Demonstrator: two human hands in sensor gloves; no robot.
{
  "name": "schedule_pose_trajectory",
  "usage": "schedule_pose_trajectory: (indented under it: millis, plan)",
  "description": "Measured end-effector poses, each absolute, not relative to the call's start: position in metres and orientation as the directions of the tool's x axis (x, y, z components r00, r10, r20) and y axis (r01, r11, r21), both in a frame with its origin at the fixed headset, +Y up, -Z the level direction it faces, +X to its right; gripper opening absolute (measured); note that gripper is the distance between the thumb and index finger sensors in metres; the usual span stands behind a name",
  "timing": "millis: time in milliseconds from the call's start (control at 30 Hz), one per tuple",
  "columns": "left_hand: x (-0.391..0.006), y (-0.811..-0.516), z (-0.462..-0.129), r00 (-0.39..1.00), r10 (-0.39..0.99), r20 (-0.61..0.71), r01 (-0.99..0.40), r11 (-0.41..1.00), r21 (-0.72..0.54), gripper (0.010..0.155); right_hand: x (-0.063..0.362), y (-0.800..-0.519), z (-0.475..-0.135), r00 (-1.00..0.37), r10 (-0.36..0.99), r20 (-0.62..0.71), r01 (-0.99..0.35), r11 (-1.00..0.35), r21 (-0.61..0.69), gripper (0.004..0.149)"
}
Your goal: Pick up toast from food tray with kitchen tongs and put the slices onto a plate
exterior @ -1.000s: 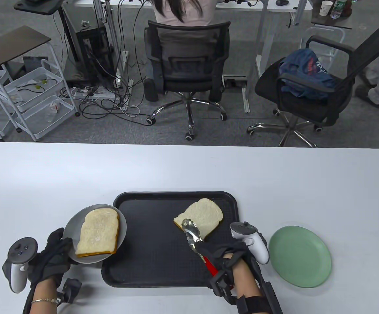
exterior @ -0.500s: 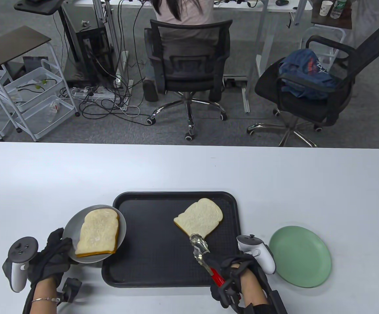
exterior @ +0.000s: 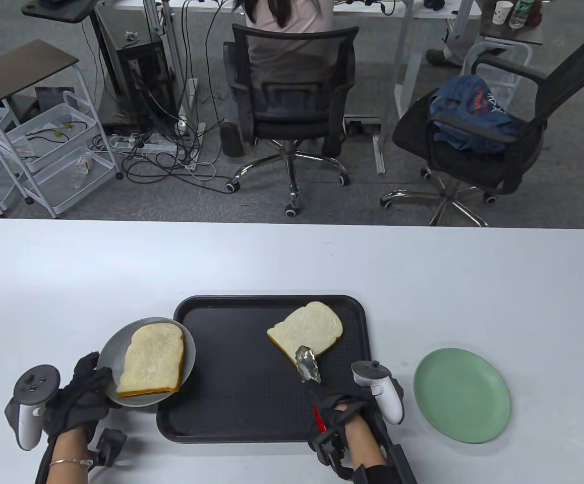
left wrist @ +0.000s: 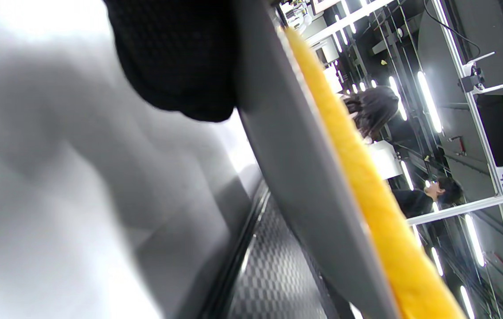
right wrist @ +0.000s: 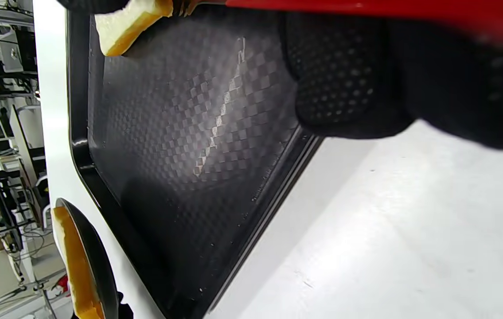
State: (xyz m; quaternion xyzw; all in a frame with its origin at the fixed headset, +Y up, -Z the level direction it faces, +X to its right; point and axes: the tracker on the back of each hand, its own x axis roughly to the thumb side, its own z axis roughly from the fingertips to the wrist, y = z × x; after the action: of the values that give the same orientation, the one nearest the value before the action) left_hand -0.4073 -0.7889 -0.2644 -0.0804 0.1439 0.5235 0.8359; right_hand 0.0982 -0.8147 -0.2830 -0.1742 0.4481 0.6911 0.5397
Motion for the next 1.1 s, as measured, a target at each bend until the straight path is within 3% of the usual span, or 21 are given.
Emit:
schedule_pose_trajectory:
  millis: [500,833,1100]
  plan:
    - [-0.405,-0.790,-0.266,0.403,0.865,-0.301,-0.908,0.419,-0.012,0.061,0.099,-0.804,-0.283,-0.347,0.643,-0.683,-0.913,-0.065,0.403,0.076]
    - [-0.404,-0.791,-0.267,0.400,0.873,-0.280,-0.912,0.408,-0.029,0.061,0.071,-0.754,-0.283,-0.340,0.759,-0.555,-0.873,-0.035,0.487,0.075]
    - [-0.403,-0.792,-0.268,0.402,0.878,-0.260,-0.913,0.405,-0.045,0.061,0.010,-0.718,-0.284,-0.435,0.818,-0.376,-0.738,-0.086,0.669,0.076]
